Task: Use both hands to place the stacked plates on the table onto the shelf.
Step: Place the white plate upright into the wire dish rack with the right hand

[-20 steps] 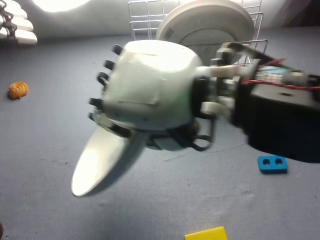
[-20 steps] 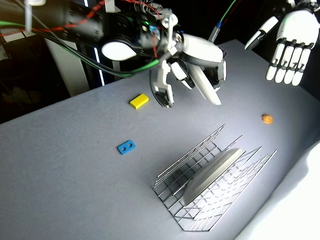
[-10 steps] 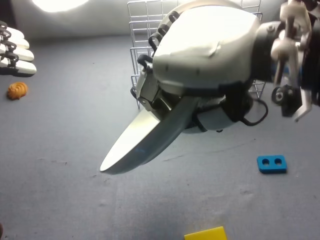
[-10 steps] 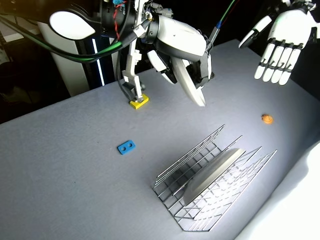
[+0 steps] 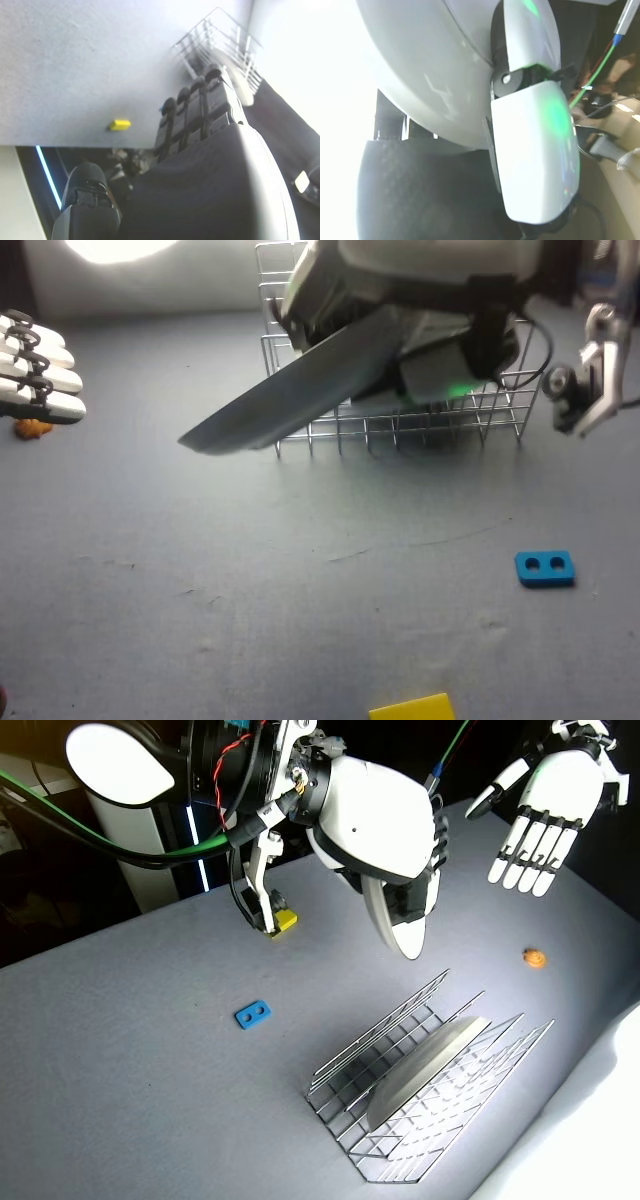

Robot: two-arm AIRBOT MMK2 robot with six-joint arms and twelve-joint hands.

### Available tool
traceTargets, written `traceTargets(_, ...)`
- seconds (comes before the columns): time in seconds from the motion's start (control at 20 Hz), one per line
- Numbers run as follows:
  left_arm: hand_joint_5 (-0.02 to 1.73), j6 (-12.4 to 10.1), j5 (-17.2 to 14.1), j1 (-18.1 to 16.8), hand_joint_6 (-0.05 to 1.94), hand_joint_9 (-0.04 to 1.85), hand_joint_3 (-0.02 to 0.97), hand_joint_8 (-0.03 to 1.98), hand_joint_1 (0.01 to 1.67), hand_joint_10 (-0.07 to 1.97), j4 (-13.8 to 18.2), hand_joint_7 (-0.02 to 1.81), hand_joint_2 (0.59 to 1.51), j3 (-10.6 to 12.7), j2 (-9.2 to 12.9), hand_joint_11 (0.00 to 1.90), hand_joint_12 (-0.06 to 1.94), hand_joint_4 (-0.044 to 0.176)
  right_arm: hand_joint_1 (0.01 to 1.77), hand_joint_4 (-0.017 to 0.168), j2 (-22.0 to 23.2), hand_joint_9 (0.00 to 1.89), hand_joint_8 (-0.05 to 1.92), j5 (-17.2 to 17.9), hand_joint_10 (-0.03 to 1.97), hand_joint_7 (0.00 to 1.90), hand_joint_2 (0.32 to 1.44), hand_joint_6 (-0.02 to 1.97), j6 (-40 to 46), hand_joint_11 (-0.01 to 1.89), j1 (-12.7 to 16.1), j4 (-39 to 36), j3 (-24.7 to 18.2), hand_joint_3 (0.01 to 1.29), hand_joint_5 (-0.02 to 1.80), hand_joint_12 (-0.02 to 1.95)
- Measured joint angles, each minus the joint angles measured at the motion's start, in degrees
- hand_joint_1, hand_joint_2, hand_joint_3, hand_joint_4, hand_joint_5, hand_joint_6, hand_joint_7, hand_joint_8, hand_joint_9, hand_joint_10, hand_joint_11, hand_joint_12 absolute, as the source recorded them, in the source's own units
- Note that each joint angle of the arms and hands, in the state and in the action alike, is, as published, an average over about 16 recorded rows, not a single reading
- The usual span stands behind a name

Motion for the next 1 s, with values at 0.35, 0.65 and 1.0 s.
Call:
traceTargets(0.35, 0.05, 0.24, -0.08, 1.71, 0.02, 0.02, 0.019, 0.0, 0.01, -0.06, -0.83, 0.02, 1.137, -0.45, -0.17, 0.01, -0.01, 0.004, 1.33, -0.003, 0.52, 1.04, 0.88, 0.84, 0.96, 1.03, 0.99, 1.0, 20.5, 0.95, 2.13, -8.81, 2.56, 0.01, 0.92, 1.04)
traceTargets(0.65, 0.05, 0.5, -0.04, 2.68, 0.02, 0.02, 0.019, 0.0, 0.01, -0.06, -1.36, 0.02, 1.137, -0.46, -0.33, 0.01, -0.01, 0.003, 1.34, -0.004, 0.13, 1.03, 0.91, -4.84, 1.03, 1.02, 0.99, 1.03, 28.15, 0.92, 4.36, -4.5, 5.28, 0.01, 0.89, 1.07)
traceTargets(1.0, 0.05, 0.8, -0.01, 3.4, 0.02, 0.02, 0.019, 0.0, 0.01, -0.06, -1.56, 0.02, 1.137, -0.47, -0.56, 0.02, -0.01, 0.003, 1.35, -0.007, -1.71, 1.01, 0.9, -9.3, 1.05, 1.03, 0.99, 1.03, 27.64, 0.89, 5.06, 0.6, 9.67, 0.01, 0.88, 1.09)
